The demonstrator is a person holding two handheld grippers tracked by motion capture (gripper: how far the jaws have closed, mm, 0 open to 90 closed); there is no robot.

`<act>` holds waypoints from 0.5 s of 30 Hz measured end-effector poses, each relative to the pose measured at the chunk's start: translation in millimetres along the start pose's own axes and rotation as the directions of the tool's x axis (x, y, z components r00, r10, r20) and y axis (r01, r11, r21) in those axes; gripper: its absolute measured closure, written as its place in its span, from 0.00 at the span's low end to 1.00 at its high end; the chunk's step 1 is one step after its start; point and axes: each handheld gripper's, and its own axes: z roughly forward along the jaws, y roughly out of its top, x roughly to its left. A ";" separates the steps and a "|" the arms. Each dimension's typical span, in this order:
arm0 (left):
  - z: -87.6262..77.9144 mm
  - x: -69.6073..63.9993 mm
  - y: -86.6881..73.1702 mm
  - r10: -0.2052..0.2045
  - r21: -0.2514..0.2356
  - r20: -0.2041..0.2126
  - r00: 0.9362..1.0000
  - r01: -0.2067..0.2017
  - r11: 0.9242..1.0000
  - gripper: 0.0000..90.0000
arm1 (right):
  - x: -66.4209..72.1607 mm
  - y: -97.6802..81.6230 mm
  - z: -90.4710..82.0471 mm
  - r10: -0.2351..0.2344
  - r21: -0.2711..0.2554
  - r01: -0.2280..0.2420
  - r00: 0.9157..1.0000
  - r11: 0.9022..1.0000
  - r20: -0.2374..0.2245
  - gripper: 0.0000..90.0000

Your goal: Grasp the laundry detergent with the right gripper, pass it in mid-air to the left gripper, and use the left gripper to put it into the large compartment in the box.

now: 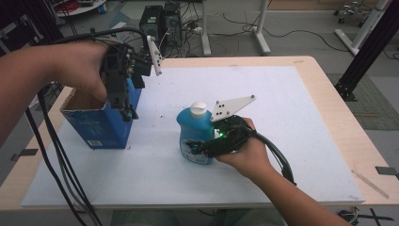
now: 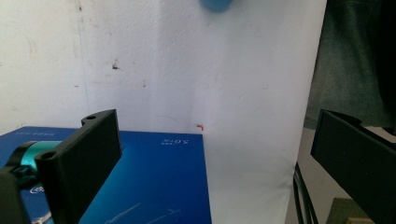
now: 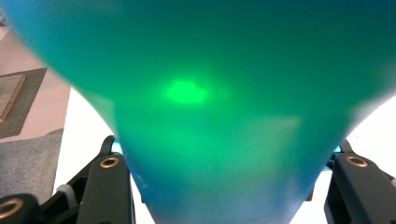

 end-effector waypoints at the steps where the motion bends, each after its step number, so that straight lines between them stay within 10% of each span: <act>1: 0.0 0.2 0.2 0.002 0.002 0.001 1.000 -0.002 1.000 0.02 | 0.0 0.0 0.0 0.000 0.000 0.000 1.000 1.000 0.000 0.47; 15: -0.2 -0.7 2.0 0.004 0.000 0.000 1.000 -0.004 1.000 0.02 | 2.5 -1.0 -2.4 -0.022 -0.012 0.022 1.000 1.000 0.023 0.52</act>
